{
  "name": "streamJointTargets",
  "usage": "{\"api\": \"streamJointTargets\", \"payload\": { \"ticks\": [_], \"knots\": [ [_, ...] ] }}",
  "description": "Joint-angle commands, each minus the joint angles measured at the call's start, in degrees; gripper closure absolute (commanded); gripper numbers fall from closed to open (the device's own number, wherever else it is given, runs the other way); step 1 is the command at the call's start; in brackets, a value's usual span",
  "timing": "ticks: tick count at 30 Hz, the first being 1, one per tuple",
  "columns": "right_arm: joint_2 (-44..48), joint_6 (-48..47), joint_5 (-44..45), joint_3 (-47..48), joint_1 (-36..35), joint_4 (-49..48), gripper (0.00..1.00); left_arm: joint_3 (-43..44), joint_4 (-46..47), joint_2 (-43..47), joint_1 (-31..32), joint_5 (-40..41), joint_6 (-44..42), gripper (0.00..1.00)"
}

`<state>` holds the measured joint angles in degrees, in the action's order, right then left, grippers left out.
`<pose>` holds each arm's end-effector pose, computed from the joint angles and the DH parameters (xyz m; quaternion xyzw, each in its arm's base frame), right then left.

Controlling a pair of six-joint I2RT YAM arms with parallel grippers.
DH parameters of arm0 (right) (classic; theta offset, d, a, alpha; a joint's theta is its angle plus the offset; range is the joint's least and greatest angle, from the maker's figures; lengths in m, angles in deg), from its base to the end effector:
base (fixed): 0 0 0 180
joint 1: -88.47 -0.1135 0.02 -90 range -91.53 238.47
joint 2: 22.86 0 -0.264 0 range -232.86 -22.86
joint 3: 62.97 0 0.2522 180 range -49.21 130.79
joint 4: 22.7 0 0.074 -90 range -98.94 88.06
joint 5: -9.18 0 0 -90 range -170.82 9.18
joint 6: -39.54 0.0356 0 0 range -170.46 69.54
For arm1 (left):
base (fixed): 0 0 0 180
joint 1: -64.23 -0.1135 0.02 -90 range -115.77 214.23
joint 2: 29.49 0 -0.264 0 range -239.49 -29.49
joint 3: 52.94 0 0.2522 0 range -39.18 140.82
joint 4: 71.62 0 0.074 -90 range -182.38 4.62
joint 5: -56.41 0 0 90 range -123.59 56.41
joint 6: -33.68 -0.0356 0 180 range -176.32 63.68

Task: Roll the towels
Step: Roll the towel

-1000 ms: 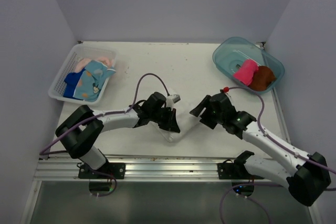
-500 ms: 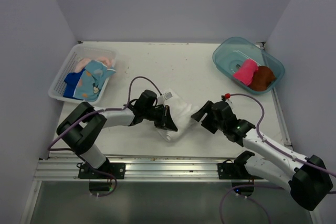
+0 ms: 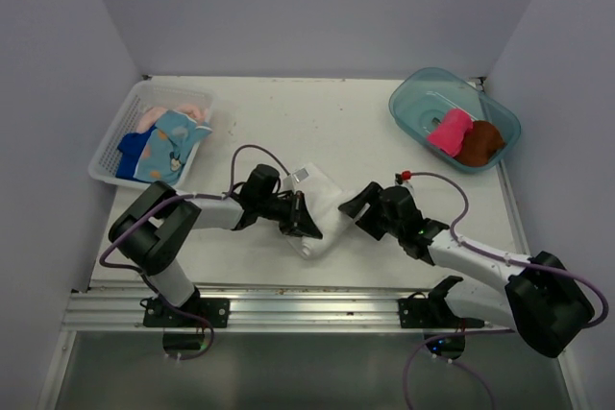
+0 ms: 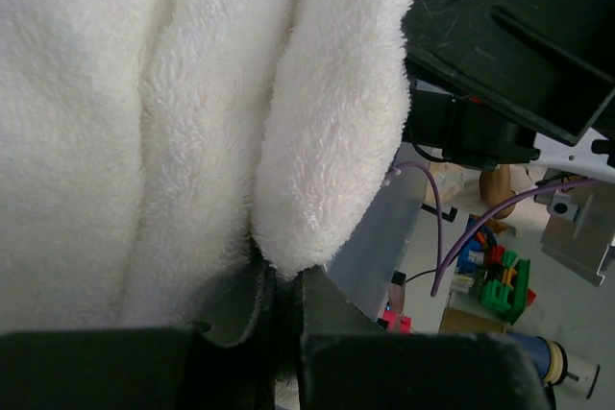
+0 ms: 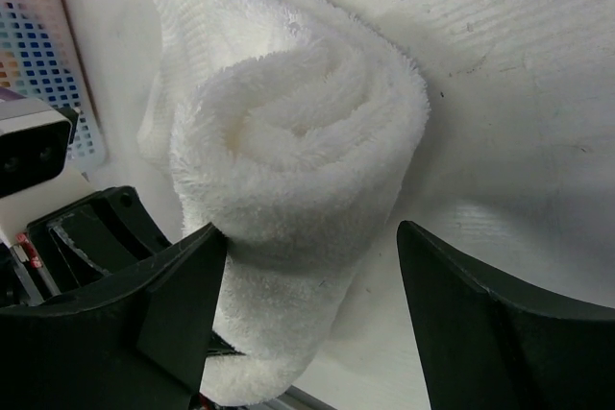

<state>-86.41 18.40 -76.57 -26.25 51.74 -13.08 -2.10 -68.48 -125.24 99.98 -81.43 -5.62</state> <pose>0.1743 0.1268 0.1710 0.2629 0.8527 0.3385 0.2986 0.2265 -0.1956 0.1329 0.0557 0.8488 -0.5254 0.0187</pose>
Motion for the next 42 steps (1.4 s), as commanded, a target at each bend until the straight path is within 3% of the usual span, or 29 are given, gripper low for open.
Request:
{"api": "streamJointTargets", "payload": {
  "ticks": [1,13,16,19,22,24,27,28,31,32,38,42],
  "knots": [
    [-3.41,1.89,-0.56,-1.95,0.08,-9.12,0.25,-1.13,3.57,-1.02,-0.76,-3.76,2.74,1.00],
    [-13.00,5.76,0.49,-3.71,-0.01,-18.09,0.23,-2.36,8.05,-2.16,-1.91,-6.66,5.82,1.00],
    [-14.32,6.72,1.72,-2.84,0.08,-16.87,0.26,-2.45,8.58,-2.52,-2.08,-7.01,6.08,1.00],
    [-15.55,6.99,3.04,-1.61,0.08,-15.29,0.40,-2.28,8.85,-2.61,-2.17,-7.71,6.08,1.00],
    [-17.04,7.08,3.22,0.41,0.08,-12.66,0.79,-1.84,8.50,-1.99,-2.09,-8.15,5.73,1.00],
    [-17.48,7.08,2.87,1.12,0.08,-11.77,0.92,-0.36,4.91,-1.55,-2.17,-7.72,2.85,1.00],
    [-17.40,6.99,2.69,2.79,0.08,-7.74,1.00,2.89,-5.46,0.29,-2.09,-5.18,-3.82,0.78],
    [-17.22,6.99,2.78,4.53,0.08,-3.11,1.00,3.69,-7.92,1.51,-2.17,-4.56,-5.33,0.59],
    [-15.73,4.28,4.01,9.36,-0.01,9.44,1.00,7.29,-19.42,4.85,-2.26,-0.08,-11.74,0.29],
    [-15.03,3.92,4.45,10.60,-0.01,12.81,1.00,8.35,-25.11,5.91,-2.35,3.24,-13.33,0.25],
    [-13.27,1.28,7.26,19.04,-0.01,32.42,1.00,16.87,-42.19,15.05,-2.26,21.95,-22.39,0.24],
    [-15.11,1.19,7.62,22.74,0.08,39.20,1.00,19.43,-42.93,21.11,-1.12,26.91,-26.86,0.31]
  ]
}}
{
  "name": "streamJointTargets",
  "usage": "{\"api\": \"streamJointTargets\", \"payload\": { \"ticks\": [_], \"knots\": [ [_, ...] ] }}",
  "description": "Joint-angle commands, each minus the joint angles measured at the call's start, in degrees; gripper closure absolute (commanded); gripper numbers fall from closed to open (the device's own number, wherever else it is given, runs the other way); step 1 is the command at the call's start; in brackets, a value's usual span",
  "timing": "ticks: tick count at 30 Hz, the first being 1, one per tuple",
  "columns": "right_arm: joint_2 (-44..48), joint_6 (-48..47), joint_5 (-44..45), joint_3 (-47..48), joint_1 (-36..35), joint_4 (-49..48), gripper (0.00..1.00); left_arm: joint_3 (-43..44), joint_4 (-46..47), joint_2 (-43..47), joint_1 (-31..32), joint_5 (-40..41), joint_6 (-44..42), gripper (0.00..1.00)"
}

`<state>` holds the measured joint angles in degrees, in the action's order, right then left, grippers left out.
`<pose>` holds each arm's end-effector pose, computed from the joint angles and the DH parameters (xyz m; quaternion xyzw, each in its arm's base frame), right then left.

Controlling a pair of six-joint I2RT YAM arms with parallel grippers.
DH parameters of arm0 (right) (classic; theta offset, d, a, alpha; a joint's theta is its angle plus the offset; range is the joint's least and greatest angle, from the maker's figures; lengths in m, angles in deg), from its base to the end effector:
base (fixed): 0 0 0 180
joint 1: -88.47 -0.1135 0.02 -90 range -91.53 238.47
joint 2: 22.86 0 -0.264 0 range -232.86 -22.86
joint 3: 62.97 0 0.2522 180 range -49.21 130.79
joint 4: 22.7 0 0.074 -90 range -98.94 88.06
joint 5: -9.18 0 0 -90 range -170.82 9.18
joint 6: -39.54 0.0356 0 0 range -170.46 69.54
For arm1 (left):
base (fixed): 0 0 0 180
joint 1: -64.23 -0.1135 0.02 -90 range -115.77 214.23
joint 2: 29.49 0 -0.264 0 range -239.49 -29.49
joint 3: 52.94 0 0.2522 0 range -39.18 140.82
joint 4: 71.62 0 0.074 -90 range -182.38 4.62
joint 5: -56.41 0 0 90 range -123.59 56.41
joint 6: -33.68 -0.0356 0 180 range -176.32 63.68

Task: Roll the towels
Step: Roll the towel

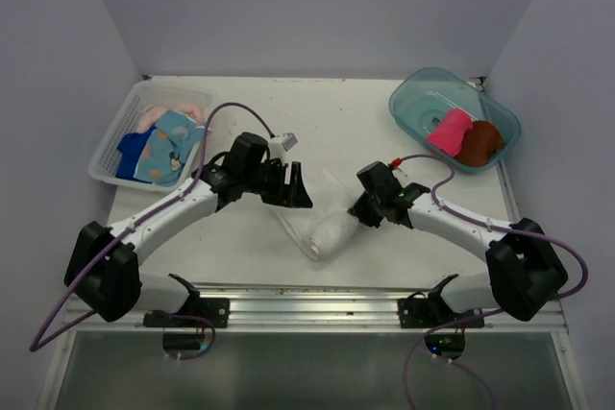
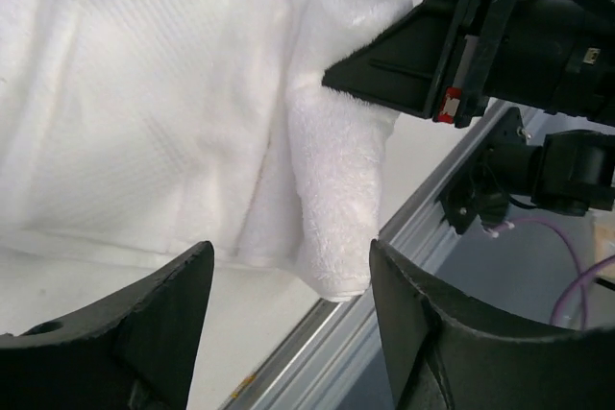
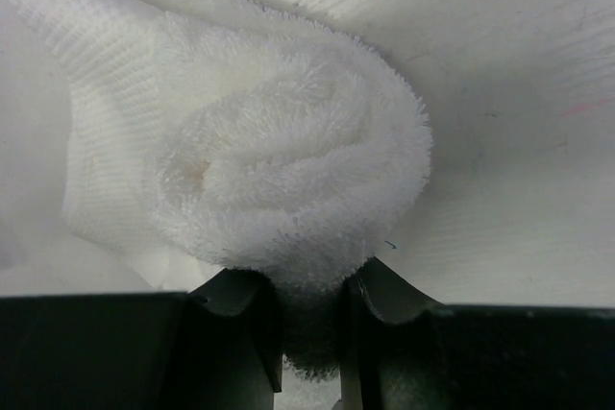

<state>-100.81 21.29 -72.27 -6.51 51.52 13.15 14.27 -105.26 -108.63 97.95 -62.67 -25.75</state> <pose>0.2098 0.1512 0.1874 0.3062 0.9069 0.1861 0.2215 0.2321 -0.1757 0.2456 0.1195 0.8932 -0.3915 0.1862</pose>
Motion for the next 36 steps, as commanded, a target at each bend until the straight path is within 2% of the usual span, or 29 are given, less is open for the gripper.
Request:
{"api": "streamJointTargets", "payload": {
  "ticks": [1,3,4,6,13,21,26,36],
  "knots": [
    [-1.06,-1.61,2.70,3.70,0.21,13.68,1.00,3.32,-5.70,5.99,3.18,9.38,-7.44,0.32],
    [-1.85,-1.43,1.99,4.23,0.30,13.86,1.00,4.29,-5.43,6.18,7.48,14.65,-9.02,0.32],
    [-2.55,-1.26,1.64,4.93,0.30,14.12,1.00,4.47,-5.26,5.84,12.29,15.71,-9.21,0.32],
    [-3.17,-1.26,1.20,5.38,0.30,14.12,1.00,4.12,-3.51,5.39,17.23,17.47,-9.12,0.30],
    [-3.87,-0.82,1.38,7.05,0.39,14.48,1.00,2.36,0.97,3.29,28.67,28.63,-10.88,0.12],
    [-5.37,-0.38,-0.21,7.58,0.47,12.72,1.00,3.06,3.71,-2.68,40.18,43.83,-13.15,0.12],
    [-5.28,-0.64,-0.12,8.02,0.48,12.89,1.00,6.04,1.86,-8.75,44.41,54.28,-15.53,0.11],
    [-4.67,-0.64,-0.82,7.40,0.91,12.54,1.00,7.02,1.07,-15.78,45.83,61.16,-16.51,0.13]
  ]
}}
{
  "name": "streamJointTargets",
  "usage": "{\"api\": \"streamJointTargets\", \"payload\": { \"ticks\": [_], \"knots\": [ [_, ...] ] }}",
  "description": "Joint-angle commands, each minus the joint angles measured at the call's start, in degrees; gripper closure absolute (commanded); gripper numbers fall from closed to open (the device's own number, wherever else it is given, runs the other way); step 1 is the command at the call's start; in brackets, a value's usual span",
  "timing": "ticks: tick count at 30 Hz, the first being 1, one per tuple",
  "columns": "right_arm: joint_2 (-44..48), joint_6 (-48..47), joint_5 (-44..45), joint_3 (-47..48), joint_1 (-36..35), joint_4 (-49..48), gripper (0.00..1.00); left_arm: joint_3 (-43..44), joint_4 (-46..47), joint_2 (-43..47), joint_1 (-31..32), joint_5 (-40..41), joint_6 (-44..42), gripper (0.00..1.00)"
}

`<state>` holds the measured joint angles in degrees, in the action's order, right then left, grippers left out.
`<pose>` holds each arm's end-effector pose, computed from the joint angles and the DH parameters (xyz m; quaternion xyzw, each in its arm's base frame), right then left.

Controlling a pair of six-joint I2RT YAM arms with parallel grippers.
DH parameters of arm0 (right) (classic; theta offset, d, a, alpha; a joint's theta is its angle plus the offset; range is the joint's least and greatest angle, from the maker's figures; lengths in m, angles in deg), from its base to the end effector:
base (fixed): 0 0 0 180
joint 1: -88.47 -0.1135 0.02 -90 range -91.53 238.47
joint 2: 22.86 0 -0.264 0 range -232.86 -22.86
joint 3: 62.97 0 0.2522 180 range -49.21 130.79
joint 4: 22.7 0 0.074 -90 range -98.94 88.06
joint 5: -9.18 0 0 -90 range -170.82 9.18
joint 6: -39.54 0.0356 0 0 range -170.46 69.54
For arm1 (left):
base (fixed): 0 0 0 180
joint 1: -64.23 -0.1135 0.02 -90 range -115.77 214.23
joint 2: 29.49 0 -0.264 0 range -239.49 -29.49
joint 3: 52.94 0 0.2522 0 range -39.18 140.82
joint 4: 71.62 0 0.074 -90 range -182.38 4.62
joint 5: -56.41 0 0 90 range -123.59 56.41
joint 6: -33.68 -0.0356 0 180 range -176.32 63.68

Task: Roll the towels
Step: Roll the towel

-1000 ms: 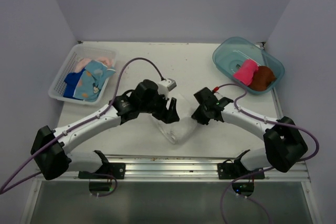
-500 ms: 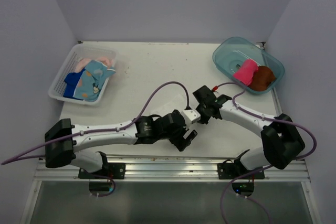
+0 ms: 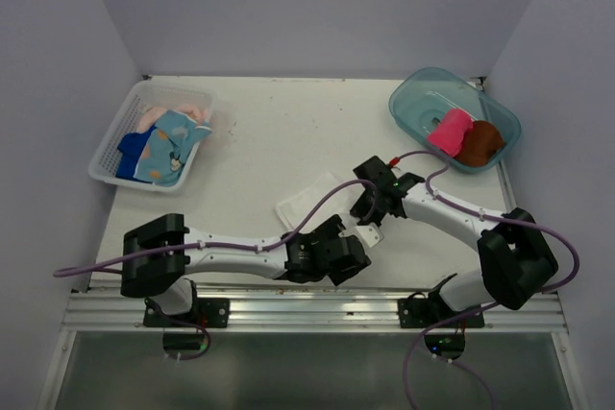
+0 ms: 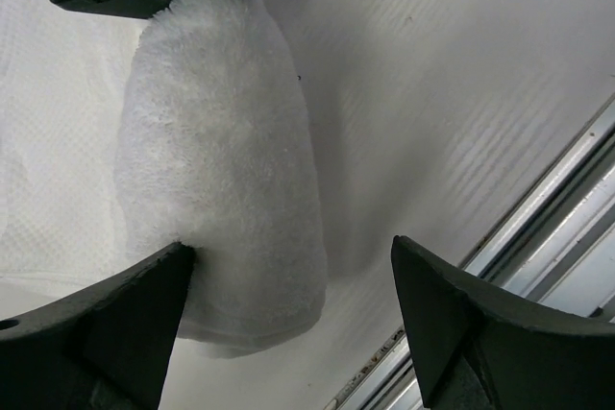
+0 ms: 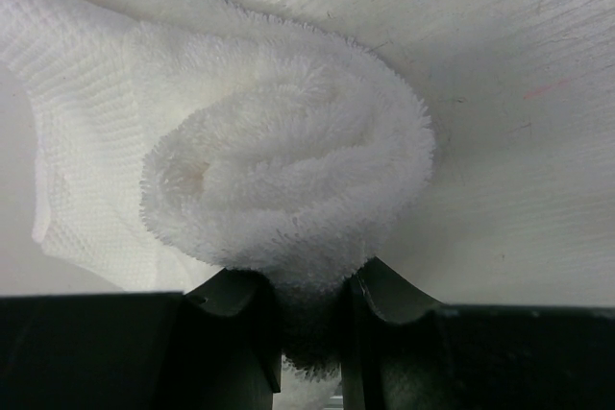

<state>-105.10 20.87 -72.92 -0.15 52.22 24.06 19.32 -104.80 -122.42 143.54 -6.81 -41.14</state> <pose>0.2177 0.1535 0.1913 0.3077 0.9265 0.1263 0.1760 0.0773 -0.3231 0.2027 0.4301 0.8219 -0.0722 0.3665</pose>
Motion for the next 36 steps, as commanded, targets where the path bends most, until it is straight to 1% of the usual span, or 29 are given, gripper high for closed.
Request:
{"api": "streamJointTargets", "payload": {
  "ticks": [1,11,13,14,15,16,17,18,19,20,21,22,23,24,25,26,27,28,30,31,32,36],
  "knots": [
    [-0.38,-0.23,-0.17,1.04,0.21,1.55,1.00,1.97,0.52,-2.52,0.23,5.82,-1.12,0.13],
    [0.50,0.04,-0.96,0.25,0.48,1.20,1.00,-0.32,3.77,-5.95,0.15,7.75,-0.59,0.24],
    [1.20,-0.14,-0.96,-0.19,0.39,1.11,1.00,-0.40,3.69,-6.48,-0.03,8.02,-0.41,0.28],
    [1.46,-0.23,-1.22,-0.45,0.48,1.02,1.00,-0.67,3.86,-6.48,-0.47,7.24,-0.07,0.30],
    [2.34,-0.49,-1.83,-1.15,0.57,0.32,1.00,-1.45,4.56,-5.78,-0.99,3.23,-0.06,0.31],
    [2.78,-0.75,-1.84,-1.77,0.57,-0.38,1.00,-1.46,5.44,-4.91,-1.78,3.19,0.02,0.34],
    [3.22,-0.84,-2.36,-2.29,0.48,-0.91,0.91,-3.03,6.49,-2.20,-4.31,-4.73,0.03,0.36],
    [3.83,-1.10,-2.54,-3.43,0.48,-1.61,0.84,-4.00,7.81,-0.61,-6.08,-9.34,-0.06,0.42],
    [4.71,-1.19,-2.54,-3.96,0.57,-1.62,0.79,-5.05,9.91,0.89,-7.84,-13.30,0.11,0.45],
    [5.33,-1.28,-2.63,-4.49,0.57,-1.79,0.73,-6.37,10.62,3.17,-10.90,-18.65,0.55,0.48],
    [5.85,-1.46,-2.71,-5.45,0.57,-2.23,0.62,-6.55,10.72,3.71,-11.89,-20.00,0.73,0.53],
    [6.73,-1.54,-2.63,-5.81,0.57,-2.41,0.58,-6.47,10.11,4.06,-12.68,-21.15,0.99,0.55],
    [7.17,-1.72,-2.80,-6.08,0.57,-2.67,0.52,-5.95,9.67,4.15,-13.99,-24.47,1.34,0.58],
    [7.53,-1.98,-2.89,-6.43,0.65,-2.93,0.46,-5.77,9.40,3.98,-14.70,-26.24,1.69,0.63],
    [7.96,-2.16,-3.07,-6.43,0.65,-3.02,0.44,-5.68,9.49,3.89,-15.32,-28.09,2.04,0.65],
    [8.67,-2.42,-3.07,-6.43,0.57,-3.02,0.42,-5.85,9.66,3.72,-16.45,-32.02,2.92,0.67],
    [9.28,-2.77,-2.89,-6.26,0.57,-2.94,0.40,-5.77,10.27,3.45,-17.16,-34.06,3.53,0.67],
    [9.98,-2.95,-2.63,-6.17,0.57,-2.59,0.36,-5.94,10.71,3.28,-17.87,-38.34,4.32,0.68],
    [12.53,-3.56,-1.15,-5.91,0.65,-1.27,0.33,-6.38,11.77,2.31,-20.41,-42.85,6.96,0.70],
    [13.41,-3.83,-0.44,-5.82,0.83,-0.74,0.29,-6.99,13.34,2.05,-21.29,-45.04,8.01,0.70],
    [14.55,-3.92,0.35,-5.82,0.74,-0.22,0.27,-7.34,14.23,1.44,-22.78,-48.90,10.11,0.71],
    [20.61,-4.71,1.68,-7.56,1.01,0.67,0.21,-9.45,19.40,0.47,-26.04,-55.87,14.87,0.71]
  ]
}}
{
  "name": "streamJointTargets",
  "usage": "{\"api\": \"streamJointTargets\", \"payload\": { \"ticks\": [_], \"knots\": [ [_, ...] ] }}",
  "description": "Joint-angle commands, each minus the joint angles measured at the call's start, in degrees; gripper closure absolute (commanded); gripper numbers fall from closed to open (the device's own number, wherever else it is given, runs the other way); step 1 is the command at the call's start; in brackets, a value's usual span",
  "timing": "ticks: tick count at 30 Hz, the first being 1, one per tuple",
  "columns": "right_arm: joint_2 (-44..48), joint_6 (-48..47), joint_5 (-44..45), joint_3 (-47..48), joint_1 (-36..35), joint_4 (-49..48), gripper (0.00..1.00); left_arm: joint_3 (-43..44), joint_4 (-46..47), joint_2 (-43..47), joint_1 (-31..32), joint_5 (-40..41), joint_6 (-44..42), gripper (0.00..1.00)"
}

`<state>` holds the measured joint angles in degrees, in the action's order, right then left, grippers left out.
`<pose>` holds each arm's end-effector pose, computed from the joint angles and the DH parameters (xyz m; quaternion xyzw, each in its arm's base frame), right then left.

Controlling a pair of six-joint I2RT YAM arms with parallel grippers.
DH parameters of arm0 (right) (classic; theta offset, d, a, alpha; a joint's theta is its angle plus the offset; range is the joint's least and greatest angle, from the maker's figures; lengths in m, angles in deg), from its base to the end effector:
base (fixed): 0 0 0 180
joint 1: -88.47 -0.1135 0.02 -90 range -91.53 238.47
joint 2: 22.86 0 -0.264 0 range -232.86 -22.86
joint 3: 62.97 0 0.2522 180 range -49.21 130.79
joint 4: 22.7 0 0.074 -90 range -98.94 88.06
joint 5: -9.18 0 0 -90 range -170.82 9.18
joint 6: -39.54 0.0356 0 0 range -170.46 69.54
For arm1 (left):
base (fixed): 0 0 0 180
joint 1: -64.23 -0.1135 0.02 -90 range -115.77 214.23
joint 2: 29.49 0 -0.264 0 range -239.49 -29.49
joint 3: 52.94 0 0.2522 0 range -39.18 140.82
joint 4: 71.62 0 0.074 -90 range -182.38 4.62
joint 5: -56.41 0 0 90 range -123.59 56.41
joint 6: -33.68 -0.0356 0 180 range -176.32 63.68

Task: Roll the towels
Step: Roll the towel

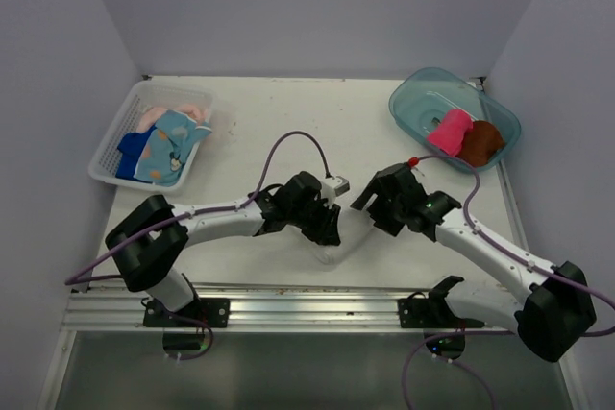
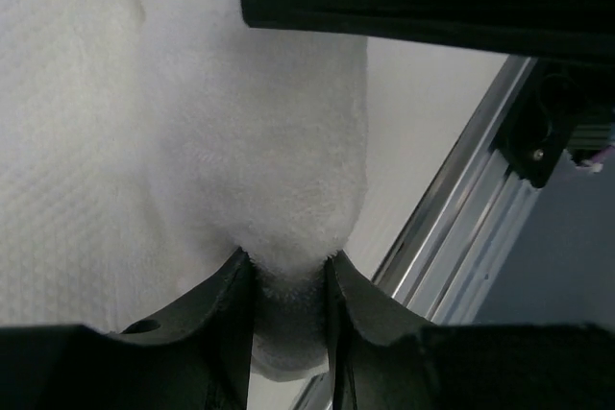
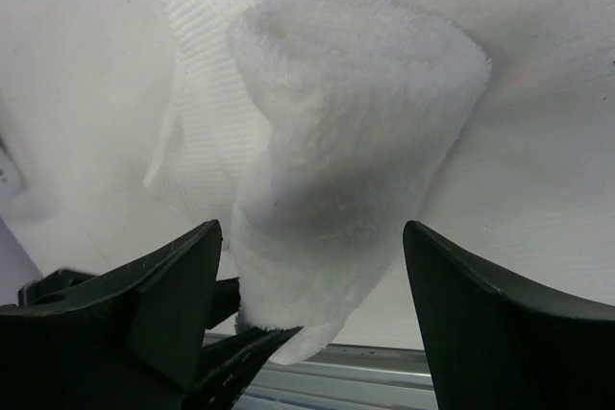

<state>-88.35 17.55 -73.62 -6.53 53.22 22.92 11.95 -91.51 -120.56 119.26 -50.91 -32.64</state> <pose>0.1845 0.1249 0.2249 0.2865 0.9070 0.2003 0.2349 0.1783 -0.2734 0.1884 0.3019 0.8675 -0.3425 0.1974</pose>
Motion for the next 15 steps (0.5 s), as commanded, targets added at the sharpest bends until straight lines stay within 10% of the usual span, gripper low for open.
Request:
{"api": "streamJointTargets", "payload": {
  "ticks": [1,15],
  "knots": [
    [4.49,-1.47,2.03,-1.63,-0.09,1.72,0.20,-3.05,7.96,-1.48,-2.37,-14.21,7.25,0.71],
    [5.20,-0.86,-2.37,-9.45,0.09,-10.05,0.11,-4.82,15.00,-6.75,-8.09,-26.09,13.32,0.71]
  ]
}}
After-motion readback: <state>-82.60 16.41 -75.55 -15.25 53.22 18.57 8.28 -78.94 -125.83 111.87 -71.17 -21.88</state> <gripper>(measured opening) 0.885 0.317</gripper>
